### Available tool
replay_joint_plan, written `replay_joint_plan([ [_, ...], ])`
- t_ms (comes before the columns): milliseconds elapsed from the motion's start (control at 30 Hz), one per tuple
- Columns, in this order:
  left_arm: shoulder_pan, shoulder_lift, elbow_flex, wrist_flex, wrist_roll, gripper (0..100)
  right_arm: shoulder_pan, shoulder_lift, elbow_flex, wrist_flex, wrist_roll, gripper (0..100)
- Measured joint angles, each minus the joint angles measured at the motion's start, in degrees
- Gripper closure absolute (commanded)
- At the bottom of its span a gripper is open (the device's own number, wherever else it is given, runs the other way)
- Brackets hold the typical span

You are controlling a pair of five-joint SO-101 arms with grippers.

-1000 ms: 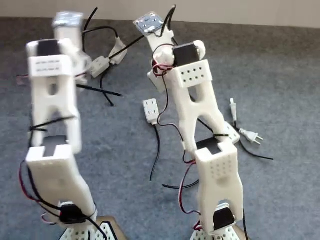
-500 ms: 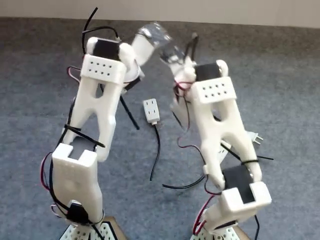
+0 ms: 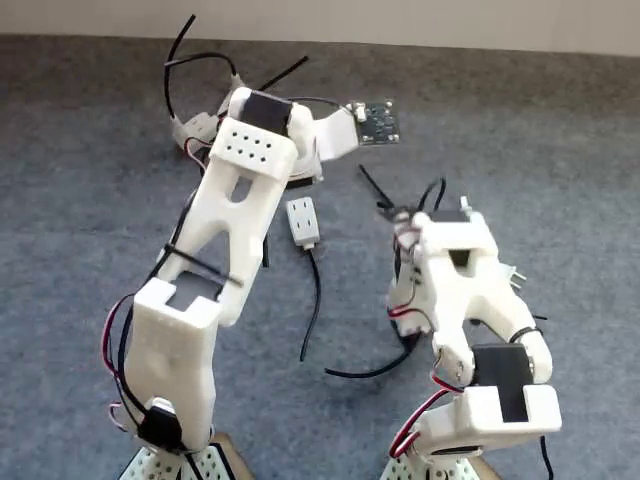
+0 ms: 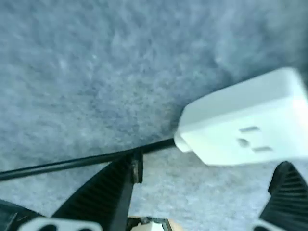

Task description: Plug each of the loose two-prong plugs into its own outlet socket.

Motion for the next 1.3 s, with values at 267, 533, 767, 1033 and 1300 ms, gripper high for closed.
replay_joint_plan([
  [267, 0.18, 4.84, 0.0, -0.79, -0.97, 99, -0.18, -2.81, 10.64, -10.29, -2.11, 60.2],
  [533, 0.35, 4.84, 0.0, 4.22, -11.16, 99, -0.18, -2.81, 10.9, -10.9, -3.16, 60.2],
  [767, 0.44, 4.84, 0.0, 4.48, -11.87, 99, -0.26, -2.81, 10.9, -10.9, -3.16, 60.2],
  [1033, 0.44, 4.84, 0.0, 4.48, -11.87, 99, -0.26, -2.81, 11.08, -10.9, -3.16, 60.2],
  [1300, 1.41, 4.84, 0.0, 2.55, -11.87, 99, -0.26, -2.81, 11.08, -10.9, -3.16, 60.2],
])
